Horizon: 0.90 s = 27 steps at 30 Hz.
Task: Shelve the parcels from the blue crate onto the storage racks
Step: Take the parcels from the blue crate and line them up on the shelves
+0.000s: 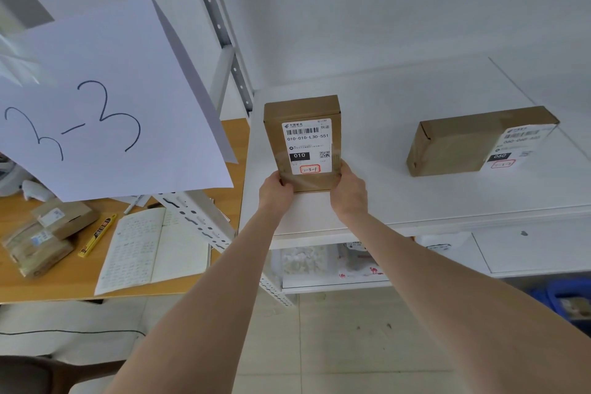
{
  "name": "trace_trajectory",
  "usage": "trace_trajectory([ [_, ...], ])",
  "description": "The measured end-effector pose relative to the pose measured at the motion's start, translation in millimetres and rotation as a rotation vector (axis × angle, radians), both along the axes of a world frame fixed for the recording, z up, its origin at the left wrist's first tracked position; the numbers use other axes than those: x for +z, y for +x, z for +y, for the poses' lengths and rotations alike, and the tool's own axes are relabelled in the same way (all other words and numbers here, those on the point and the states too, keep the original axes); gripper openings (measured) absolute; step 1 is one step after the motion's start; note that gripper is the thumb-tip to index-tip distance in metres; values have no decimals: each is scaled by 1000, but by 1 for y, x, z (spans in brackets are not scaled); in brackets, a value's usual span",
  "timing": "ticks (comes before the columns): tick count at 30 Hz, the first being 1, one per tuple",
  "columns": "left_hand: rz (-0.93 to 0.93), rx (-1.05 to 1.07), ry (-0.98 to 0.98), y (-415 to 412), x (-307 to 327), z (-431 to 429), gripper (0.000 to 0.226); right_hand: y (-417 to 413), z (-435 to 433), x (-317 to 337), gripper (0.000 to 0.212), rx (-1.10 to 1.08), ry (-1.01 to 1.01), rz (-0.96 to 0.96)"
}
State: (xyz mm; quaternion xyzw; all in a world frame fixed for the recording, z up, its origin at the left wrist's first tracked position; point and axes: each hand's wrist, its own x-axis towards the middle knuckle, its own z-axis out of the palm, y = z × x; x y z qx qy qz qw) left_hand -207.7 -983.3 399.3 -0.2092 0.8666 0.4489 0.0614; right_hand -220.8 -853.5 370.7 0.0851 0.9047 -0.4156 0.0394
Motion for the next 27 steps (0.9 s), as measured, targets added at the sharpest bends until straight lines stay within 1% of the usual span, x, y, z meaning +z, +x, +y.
trace_trajectory([
  [6,-20,-12,-44,0,-2,2,43,4,1,3,61,19,-12,-58],
  [9,-36,-1,-50,-1,-3,1,47,6,2,3,61,29,-14,-59],
  [14,-78,76,9,4,-4,-1,55,9,4,5,62,31,1,-68],
  [17,-106,168,11,17,-4,-1,48,16,11,9,62,20,16,-86],
  [20,-120,226,2,32,-5,4,32,26,25,17,60,-4,38,-74],
  [22,-66,149,-47,37,1,18,25,34,38,24,59,-27,56,-42],
  [25,43,-31,-147,40,21,55,23,47,63,36,57,-66,96,8],
  [27,115,-165,-178,38,32,86,22,57,85,44,56,-118,131,33],
])
